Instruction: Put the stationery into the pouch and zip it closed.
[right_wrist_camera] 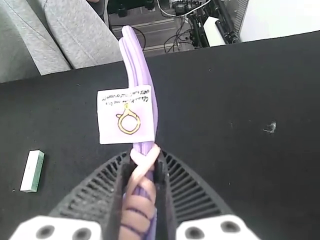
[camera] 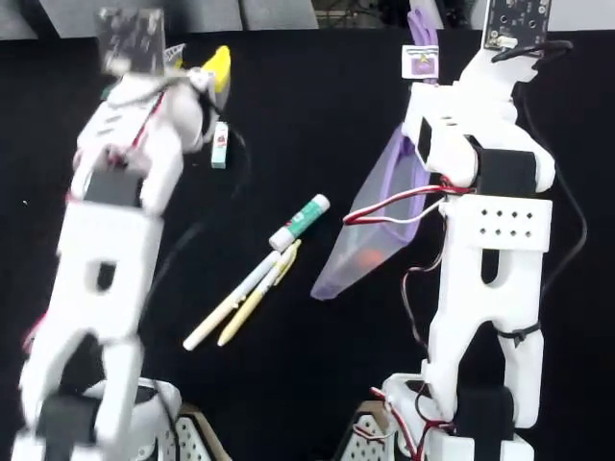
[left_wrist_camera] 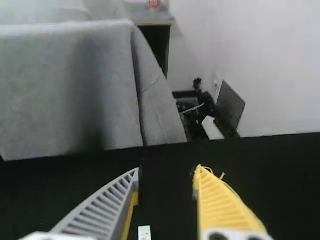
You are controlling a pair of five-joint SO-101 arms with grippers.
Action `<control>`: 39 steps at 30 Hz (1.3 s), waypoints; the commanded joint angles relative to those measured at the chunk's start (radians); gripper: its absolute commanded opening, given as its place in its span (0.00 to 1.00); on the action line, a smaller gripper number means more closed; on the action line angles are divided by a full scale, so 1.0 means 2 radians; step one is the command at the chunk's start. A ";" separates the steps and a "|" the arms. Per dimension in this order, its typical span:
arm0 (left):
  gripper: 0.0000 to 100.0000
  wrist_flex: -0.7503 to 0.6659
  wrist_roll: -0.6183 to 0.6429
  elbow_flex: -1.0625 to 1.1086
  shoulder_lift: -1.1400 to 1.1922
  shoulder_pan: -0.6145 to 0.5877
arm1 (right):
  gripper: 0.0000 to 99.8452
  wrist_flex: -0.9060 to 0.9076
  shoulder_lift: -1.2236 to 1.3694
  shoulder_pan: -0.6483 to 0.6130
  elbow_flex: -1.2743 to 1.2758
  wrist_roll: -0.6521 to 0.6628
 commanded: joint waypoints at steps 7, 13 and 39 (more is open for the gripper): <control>0.18 -0.003 0.002 -0.221 0.360 -0.030 | 0.01 -0.002 -0.003 0.007 -0.019 0.007; 0.18 0.110 0.002 -0.368 0.503 -0.026 | 0.01 -0.002 -0.003 0.007 -0.019 0.007; 0.03 0.606 -0.062 -0.465 0.526 0.122 | 0.01 -0.003 -0.003 0.008 -0.020 0.021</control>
